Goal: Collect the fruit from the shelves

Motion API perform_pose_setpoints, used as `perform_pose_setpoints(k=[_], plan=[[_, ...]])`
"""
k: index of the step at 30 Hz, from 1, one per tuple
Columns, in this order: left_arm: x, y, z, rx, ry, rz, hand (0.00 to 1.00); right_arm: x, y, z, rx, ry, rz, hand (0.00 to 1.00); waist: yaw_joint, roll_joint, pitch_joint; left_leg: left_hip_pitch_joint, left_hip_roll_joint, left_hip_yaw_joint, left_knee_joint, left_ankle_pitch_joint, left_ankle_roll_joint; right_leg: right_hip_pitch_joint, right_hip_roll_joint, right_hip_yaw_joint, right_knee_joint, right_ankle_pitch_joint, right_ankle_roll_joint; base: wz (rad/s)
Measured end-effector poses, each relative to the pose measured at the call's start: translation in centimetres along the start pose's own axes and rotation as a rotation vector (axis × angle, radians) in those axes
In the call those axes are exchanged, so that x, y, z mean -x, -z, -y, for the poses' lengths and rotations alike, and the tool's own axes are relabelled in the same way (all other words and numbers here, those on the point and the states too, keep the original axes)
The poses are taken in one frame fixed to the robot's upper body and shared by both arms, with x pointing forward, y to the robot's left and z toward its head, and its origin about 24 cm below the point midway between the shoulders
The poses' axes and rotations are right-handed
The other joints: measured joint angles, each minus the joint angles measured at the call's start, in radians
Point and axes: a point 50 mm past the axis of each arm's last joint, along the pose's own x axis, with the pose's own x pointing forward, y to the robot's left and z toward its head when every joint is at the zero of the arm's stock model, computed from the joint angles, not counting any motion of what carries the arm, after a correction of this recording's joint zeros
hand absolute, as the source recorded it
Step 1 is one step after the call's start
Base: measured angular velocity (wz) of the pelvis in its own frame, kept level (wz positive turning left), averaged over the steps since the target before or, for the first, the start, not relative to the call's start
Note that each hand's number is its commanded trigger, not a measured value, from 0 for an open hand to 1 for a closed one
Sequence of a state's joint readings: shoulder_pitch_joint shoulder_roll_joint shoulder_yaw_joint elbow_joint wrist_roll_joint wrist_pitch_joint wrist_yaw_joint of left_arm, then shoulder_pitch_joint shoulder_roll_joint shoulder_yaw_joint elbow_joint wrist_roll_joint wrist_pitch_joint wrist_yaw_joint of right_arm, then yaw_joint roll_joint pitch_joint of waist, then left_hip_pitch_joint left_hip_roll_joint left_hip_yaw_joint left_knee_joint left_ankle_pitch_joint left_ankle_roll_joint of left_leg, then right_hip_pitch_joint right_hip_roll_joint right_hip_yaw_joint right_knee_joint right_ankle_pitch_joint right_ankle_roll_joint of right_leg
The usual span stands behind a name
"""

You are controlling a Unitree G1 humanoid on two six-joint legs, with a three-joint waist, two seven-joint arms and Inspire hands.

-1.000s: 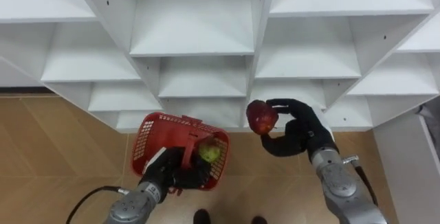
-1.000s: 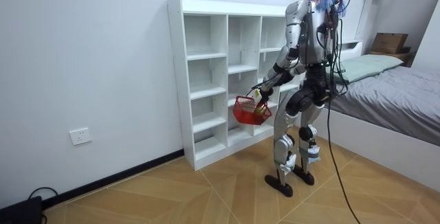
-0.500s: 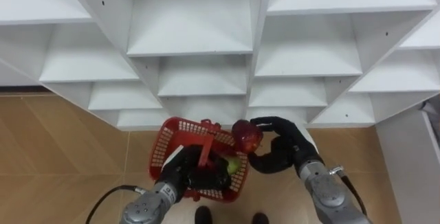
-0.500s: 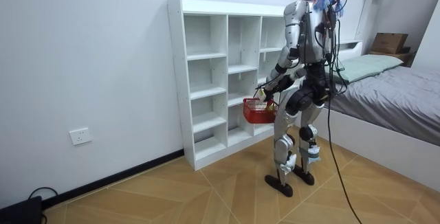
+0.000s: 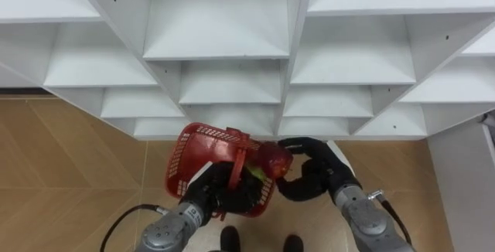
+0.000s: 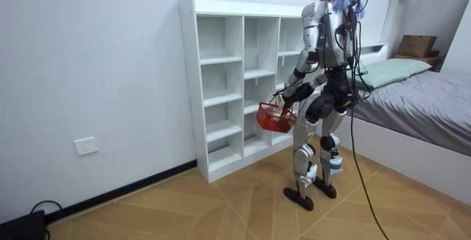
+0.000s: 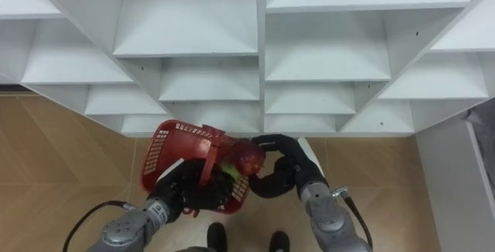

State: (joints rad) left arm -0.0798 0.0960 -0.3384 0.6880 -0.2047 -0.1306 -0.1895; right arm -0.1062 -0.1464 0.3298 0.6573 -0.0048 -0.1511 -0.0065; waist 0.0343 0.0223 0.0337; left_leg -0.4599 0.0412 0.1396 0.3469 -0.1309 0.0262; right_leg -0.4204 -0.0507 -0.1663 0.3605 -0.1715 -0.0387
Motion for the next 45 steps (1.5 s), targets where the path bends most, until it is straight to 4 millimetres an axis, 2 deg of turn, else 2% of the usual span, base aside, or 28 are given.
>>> perform_pose_setpoints(k=[6, 16, 17, 18, 19, 45], plan=[[-0.02, -0.01, 0.05, 0.001, 0.002, 0.000, 1.00, 0.03, 0.21, -0.13, 0.002, -0.013, -0.009, 1.00, 0.001, 0.007, 0.0042, -0.001, 0.002, -0.001, 0.007, -0.002, -0.001, -0.001, 0.000, -0.001, 0.003, -0.001, -0.001, 0.00], [-0.02, 0.01, 0.20, 0.002, 0.023, 0.000, 1.00, 0.09, 0.77, -0.15, 0.003, -0.017, -0.034, 1.00, 0.002, 0.010, 0.0028, -0.003, 0.003, -0.001, 0.016, -0.003, -0.001, -0.003, 0.000, -0.001, 0.018, -0.003, -0.003, 0.00], [-0.02, 0.01, 0.20, 0.002, 0.023, 0.000, 1.00, 0.09, 0.77, -0.15, 0.003, -0.017, -0.034, 0.73, 0.002, 0.010, 0.0023, -0.003, 0.004, -0.001, 0.017, -0.003, -0.001, -0.004, 0.000, -0.001, 0.019, -0.003, -0.003, 0.00], [-0.01, 0.02, 0.20, 0.002, 0.024, 0.000, 1.00, 0.09, 0.77, -0.15, 0.003, -0.017, -0.034, 0.14, 0.002, 0.011, 0.0017, -0.003, 0.004, -0.001, 0.018, -0.003, -0.001, -0.004, 0.000, 0.000, 0.020, -0.003, -0.004, 0.00], [-0.02, 0.01, 0.20, 0.002, 0.024, 0.000, 1.00, 0.09, 0.77, -0.15, 0.003, -0.017, -0.034, 0.00, 0.002, 0.012, 0.0015, -0.003, 0.004, -0.001, 0.018, -0.003, -0.001, -0.005, 0.000, 0.000, 0.019, -0.003, -0.004, 0.00], [-0.02, 0.12, 0.48, 0.040, 0.042, 0.001, 1.00, -0.04, 0.59, -0.96, -0.019, -0.033, -0.030, 0.00, -0.002, 0.014, -0.0033, 0.000, 0.006, 0.001, 0.033, -0.003, -0.002, -0.009, -0.001, 0.002, 0.041, -0.007, -0.008, 0.00]])
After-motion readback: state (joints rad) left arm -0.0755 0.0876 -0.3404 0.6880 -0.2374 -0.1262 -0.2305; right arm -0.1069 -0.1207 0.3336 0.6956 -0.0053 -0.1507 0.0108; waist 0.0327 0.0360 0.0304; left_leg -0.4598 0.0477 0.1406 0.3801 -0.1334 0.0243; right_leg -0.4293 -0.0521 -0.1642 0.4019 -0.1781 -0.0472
